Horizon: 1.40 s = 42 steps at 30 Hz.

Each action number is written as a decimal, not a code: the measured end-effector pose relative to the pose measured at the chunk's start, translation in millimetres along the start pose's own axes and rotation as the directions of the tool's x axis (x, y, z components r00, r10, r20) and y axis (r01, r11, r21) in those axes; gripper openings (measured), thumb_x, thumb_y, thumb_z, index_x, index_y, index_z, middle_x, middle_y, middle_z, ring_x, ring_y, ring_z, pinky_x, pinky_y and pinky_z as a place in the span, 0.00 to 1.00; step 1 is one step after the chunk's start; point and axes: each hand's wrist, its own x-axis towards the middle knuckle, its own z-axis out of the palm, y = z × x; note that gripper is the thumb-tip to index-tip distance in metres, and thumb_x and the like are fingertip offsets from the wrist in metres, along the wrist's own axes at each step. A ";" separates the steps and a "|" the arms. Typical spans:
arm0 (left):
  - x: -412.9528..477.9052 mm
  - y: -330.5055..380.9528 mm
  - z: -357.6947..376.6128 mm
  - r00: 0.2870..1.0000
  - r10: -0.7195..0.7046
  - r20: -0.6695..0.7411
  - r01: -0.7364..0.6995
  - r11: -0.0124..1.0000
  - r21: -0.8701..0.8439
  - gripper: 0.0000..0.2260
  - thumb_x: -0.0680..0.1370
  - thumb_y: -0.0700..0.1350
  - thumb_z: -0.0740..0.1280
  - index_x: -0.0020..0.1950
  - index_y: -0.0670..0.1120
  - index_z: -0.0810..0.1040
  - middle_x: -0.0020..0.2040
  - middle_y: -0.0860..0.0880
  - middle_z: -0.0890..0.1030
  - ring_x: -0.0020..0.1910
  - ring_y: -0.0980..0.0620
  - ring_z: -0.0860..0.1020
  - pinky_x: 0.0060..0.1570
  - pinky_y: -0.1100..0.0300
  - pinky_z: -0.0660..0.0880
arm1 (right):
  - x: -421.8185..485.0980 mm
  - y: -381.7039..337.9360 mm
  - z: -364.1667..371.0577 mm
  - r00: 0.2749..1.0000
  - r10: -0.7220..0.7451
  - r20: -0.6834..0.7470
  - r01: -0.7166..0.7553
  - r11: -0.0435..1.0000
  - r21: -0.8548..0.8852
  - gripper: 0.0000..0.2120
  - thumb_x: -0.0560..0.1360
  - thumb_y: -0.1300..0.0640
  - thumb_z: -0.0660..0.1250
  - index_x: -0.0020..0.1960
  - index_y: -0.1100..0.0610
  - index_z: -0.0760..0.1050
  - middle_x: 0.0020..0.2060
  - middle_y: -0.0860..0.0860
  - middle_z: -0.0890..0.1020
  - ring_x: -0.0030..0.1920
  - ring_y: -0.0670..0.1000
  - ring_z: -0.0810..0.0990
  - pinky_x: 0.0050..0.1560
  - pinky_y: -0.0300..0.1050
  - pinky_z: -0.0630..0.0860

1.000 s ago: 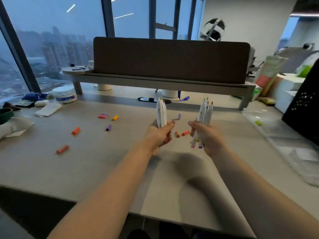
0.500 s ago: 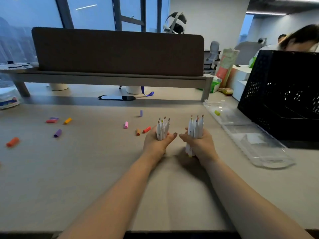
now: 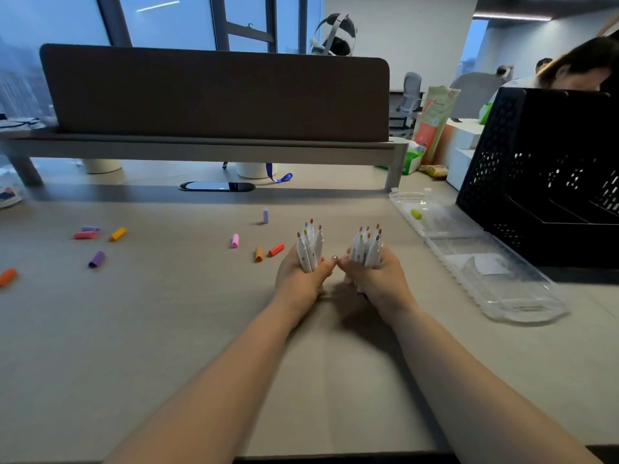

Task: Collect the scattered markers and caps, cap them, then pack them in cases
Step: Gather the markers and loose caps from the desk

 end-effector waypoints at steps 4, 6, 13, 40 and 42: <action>3.9 0.9 2.2 0.996 -0.086 0.005 0.086 0.995 0.054 0.17 0.76 0.52 0.68 0.58 0.41 0.76 0.40 0.49 0.80 0.36 0.57 0.77 0.28 0.70 0.71 | 2.6 1.3 -0.5 0.999 0.033 -0.041 -0.034 0.999 -0.021 0.07 0.73 0.67 0.68 0.40 0.59 0.73 0.32 0.61 0.76 0.30 0.53 0.73 0.30 0.44 0.71; 7.2 7.0 4.6 0.989 -0.147 -0.004 0.147 0.988 0.037 0.16 0.76 0.53 0.67 0.58 0.43 0.73 0.40 0.49 0.78 0.34 0.56 0.76 0.28 0.68 0.73 | 4.9 -2.5 -2.6 0.992 0.067 -0.110 -0.069 0.998 -0.011 0.06 0.74 0.66 0.67 0.41 0.58 0.73 0.34 0.59 0.78 0.32 0.54 0.76 0.31 0.47 0.74; 33.0 26.8 16.4 0.916 -0.400 0.035 0.377 0.886 0.270 0.22 0.75 0.59 0.66 0.57 0.43 0.68 0.50 0.44 0.78 0.38 0.51 0.77 0.30 0.61 0.71 | 34.0 -15.2 -34.1 0.922 0.325 -0.209 -0.385 0.810 -0.442 0.09 0.70 0.58 0.69 0.47 0.61 0.74 0.37 0.56 0.76 0.35 0.54 0.76 0.30 0.42 0.72; 62.9 28.2 68.7 0.915 -0.403 0.014 0.202 0.487 0.850 0.27 0.75 0.67 0.56 0.57 0.44 0.73 0.51 0.45 0.80 0.39 0.50 0.81 0.31 0.60 0.70 | 79.1 17.6 -46.2 0.929 0.281 -0.239 -0.331 0.346 -0.878 0.31 0.72 0.35 0.63 0.61 0.59 0.74 0.56 0.57 0.77 0.57 0.59 0.75 0.47 0.45 0.70; 62.1 26.9 61.3 0.930 -0.367 0.025 0.167 0.481 0.861 0.31 0.74 0.70 0.54 0.60 0.44 0.72 0.55 0.44 0.78 0.46 0.48 0.79 0.36 0.59 0.72 | 80.1 14.5 -47.0 0.923 0.306 -0.233 -0.336 0.350 -0.874 0.31 0.73 0.35 0.62 0.63 0.60 0.73 0.58 0.58 0.76 0.59 0.60 0.74 0.49 0.45 0.70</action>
